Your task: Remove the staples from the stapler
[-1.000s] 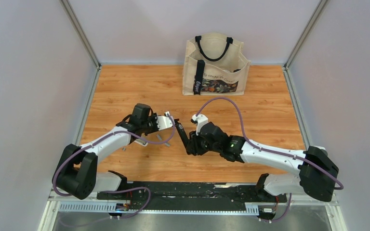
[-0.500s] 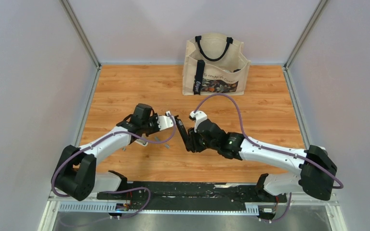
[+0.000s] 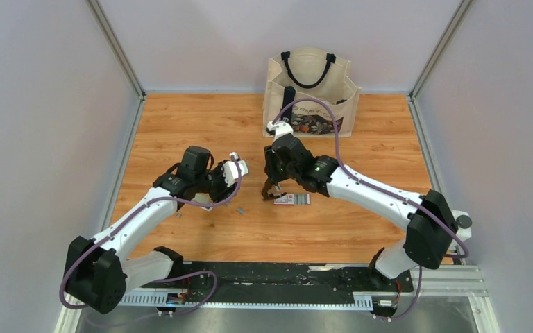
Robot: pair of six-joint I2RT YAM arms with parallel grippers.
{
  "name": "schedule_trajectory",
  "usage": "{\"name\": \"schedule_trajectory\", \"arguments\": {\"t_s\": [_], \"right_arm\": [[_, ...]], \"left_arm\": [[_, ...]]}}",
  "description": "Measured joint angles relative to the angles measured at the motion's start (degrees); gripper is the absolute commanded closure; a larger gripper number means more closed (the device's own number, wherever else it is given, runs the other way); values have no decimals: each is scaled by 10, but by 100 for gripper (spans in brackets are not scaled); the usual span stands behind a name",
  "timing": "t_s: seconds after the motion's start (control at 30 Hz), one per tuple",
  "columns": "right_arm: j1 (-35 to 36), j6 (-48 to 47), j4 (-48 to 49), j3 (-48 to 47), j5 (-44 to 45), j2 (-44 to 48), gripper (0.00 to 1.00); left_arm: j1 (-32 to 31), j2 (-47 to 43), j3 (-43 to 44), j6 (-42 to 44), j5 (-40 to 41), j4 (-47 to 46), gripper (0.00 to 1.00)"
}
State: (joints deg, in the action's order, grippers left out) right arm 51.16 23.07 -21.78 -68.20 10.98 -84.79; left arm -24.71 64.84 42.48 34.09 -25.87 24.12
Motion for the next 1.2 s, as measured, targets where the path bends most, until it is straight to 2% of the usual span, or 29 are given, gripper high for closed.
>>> {"name": "schedule_trajectory", "arguments": {"t_s": [0.4,0.43,0.47,0.57,0.67,0.77,0.93,1.07,1.2], "right_arm": [[-4,-46,-18,-99,-1,-101,99],[-4,-51,-24,-111,-1,-108,97],[-4,-57,-28,-120,-3,-113,85],[-3,-75,-47,-127,-7,-114,57],[1,-82,-53,-92,-10,-93,35],[13,-82,-68,-15,-12,-45,28],[71,-76,-108,93,-5,8,28],[108,-62,-125,130,1,9,29],[112,-50,-136,139,26,9,25]], "left_arm": [[7,-70,-2,-8,16,30,42],[8,-75,-3,-8,18,32,43],[8,-80,-5,-8,20,32,43],[9,-88,-12,-8,23,35,43],[9,-91,-17,-8,24,37,43],[9,-93,-17,-8,23,38,43],[12,-93,-17,-8,22,42,43],[13,-93,-17,-9,22,49,43],[16,-93,-17,-13,20,50,43]]}}
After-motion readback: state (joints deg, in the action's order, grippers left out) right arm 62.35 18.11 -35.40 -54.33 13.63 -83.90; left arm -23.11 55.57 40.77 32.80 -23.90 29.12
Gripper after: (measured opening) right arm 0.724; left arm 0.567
